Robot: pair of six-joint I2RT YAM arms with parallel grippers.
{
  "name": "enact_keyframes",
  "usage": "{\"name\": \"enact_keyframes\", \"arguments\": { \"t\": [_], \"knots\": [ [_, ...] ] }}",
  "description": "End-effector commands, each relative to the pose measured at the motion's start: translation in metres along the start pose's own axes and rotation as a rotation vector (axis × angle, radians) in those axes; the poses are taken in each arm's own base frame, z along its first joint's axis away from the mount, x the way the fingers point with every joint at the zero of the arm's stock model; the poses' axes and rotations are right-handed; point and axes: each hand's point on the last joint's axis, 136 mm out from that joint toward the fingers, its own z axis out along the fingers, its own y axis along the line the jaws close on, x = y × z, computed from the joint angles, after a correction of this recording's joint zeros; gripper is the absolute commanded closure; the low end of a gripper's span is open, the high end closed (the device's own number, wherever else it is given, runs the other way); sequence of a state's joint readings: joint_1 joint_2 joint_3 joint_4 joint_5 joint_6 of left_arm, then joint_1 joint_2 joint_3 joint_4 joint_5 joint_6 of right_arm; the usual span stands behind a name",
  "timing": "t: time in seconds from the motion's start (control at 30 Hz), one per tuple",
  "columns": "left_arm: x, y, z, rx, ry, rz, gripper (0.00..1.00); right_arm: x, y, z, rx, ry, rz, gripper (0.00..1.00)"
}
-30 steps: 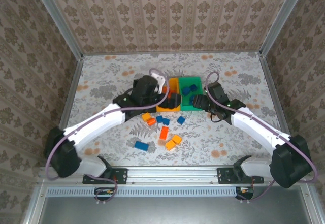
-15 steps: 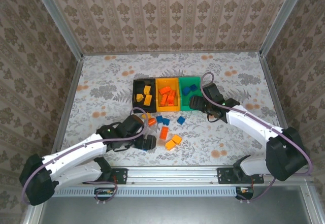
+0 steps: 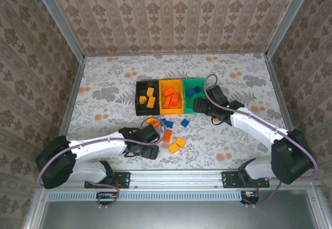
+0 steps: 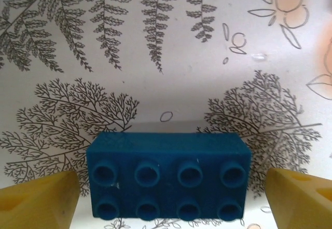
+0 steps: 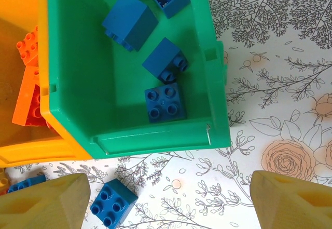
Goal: Sort the legos into containers by color
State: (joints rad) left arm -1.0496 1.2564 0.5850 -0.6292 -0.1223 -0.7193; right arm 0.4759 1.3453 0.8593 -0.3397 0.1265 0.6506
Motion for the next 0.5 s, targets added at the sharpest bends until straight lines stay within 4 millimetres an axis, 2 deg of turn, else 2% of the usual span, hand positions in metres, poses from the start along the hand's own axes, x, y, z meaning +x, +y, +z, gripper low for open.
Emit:
{"name": "enact_keyframes", "arguments": {
  "t": [0.0, 0.23, 0.37, 0.47],
  "knots": [
    [-0.009, 0.0, 0.001, -0.037, -0.031, 0.037, 0.14, -0.006, 0.002, -0.009, -0.005, -0.03, -0.018, 0.18],
    [-0.005, -0.003, 0.007, -0.073, -0.017, 0.079, 0.34, -0.008, 0.002, -0.009, -0.003, -0.034, -0.018, 0.18],
    [-0.008, -0.005, 0.001, -0.063, -0.034, 0.08, 0.44, -0.007, 0.001, -0.009, 0.002, -0.033, -0.014, 0.18],
    [-0.014, -0.008, -0.009, -0.044, -0.061, 0.074, 0.46, -0.008, 0.001, -0.01, -0.002, -0.038, -0.008, 0.18]
  ]
}}
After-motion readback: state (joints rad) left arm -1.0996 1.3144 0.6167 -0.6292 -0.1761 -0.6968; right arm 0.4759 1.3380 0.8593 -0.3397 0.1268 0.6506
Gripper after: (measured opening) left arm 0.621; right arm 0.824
